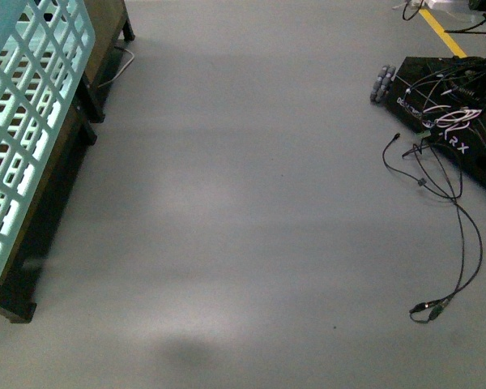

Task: Pick lemon and mango into basket

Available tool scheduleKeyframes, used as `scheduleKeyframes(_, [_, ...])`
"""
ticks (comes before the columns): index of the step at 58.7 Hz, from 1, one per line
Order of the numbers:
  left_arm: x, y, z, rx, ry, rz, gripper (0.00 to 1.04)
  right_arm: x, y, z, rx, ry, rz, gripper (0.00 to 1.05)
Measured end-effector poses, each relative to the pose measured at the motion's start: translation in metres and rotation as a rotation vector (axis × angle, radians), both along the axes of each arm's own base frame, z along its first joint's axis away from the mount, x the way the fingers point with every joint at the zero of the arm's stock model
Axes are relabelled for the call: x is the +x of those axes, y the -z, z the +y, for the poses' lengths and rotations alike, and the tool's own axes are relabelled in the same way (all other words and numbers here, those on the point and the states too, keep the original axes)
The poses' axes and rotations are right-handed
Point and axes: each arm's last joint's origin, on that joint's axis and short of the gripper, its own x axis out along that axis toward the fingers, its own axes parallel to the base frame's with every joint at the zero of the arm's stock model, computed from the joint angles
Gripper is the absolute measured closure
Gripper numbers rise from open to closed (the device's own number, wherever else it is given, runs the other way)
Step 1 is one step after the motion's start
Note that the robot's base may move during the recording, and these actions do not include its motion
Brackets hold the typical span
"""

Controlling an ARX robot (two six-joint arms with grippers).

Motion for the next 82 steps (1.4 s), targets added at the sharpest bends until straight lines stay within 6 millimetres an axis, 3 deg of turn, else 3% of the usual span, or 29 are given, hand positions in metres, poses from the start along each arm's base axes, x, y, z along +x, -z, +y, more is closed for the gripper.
scheduleKeyframes(82, [-0.0003, -0.0008, -0.002, -0.019, 0.027, -0.004, 0.77, 0.0, 0.0, -0.0001, 0.0, 0.004, 0.0, 0.09])
